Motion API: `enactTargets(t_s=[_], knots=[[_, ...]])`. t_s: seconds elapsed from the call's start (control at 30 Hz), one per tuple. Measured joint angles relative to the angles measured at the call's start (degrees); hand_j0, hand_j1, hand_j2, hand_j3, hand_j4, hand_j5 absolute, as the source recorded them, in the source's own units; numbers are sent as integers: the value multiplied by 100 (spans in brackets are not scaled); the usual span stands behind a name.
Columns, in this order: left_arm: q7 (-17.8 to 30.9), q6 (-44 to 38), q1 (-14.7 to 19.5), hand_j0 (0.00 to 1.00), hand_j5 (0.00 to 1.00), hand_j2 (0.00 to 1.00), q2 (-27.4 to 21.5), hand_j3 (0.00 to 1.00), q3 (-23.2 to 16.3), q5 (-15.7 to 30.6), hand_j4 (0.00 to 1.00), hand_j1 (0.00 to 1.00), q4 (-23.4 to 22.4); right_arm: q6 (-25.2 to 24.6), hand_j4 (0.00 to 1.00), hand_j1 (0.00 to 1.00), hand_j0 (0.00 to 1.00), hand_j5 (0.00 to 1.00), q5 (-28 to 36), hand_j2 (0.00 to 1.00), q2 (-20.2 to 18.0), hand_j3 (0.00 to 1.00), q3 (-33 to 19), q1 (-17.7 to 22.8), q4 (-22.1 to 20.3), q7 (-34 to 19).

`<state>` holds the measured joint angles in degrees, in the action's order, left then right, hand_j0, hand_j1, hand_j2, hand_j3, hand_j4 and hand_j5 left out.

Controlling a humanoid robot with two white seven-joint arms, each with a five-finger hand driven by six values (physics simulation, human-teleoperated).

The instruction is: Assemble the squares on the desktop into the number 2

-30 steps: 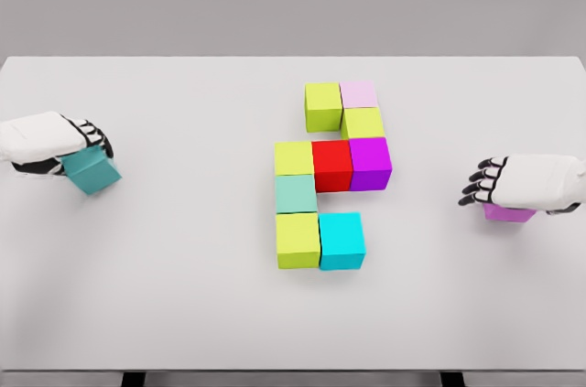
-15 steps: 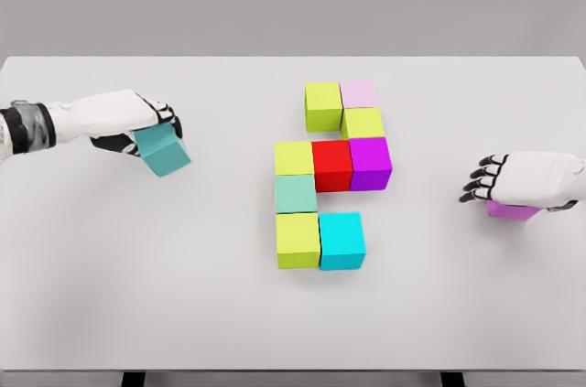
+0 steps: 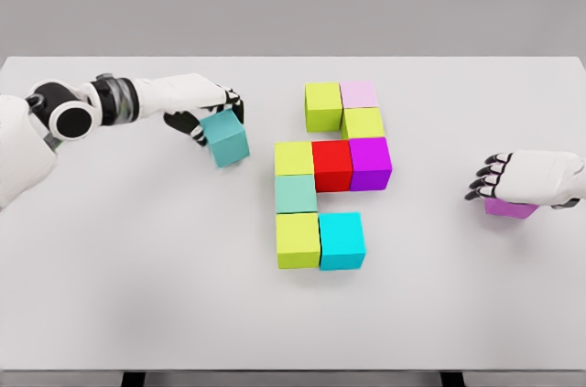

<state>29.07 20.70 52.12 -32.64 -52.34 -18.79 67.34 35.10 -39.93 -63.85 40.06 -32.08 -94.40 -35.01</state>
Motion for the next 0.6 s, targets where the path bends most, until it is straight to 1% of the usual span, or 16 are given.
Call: enactTargets(t_s=[0.1,0.33,0.37,0.43,0.5,0.6], knots=[[55,-286,141,46,46,46,160,46,2,182,46,46,-246,0,100,100,100,100,-50,100,19,100,-3,-9,49,0],[81,-1579,281,46,46,46,598,46,11,841,46,46,-569,0,100,100,100,100,-89,100,85,100,-9,-35,96,0],[72,-1741,281,46,46,46,660,46,12,936,46,46,-616,0,97,97,97,97,-90,97,90,97,-8,-35,101,0],[53,-2013,308,46,46,46,738,46,14,1123,46,46,-671,0,94,94,94,94,-92,94,100,94,-6,-35,122,0],[38,-2273,317,46,46,46,816,46,16,1232,46,46,-697,0,93,93,93,93,-92,93,109,93,-6,-35,144,0],[14,-2676,325,45,45,45,913,45,13,1277,45,45,-701,0,93,93,93,93,-93,93,119,93,-2,-35,159,0]])
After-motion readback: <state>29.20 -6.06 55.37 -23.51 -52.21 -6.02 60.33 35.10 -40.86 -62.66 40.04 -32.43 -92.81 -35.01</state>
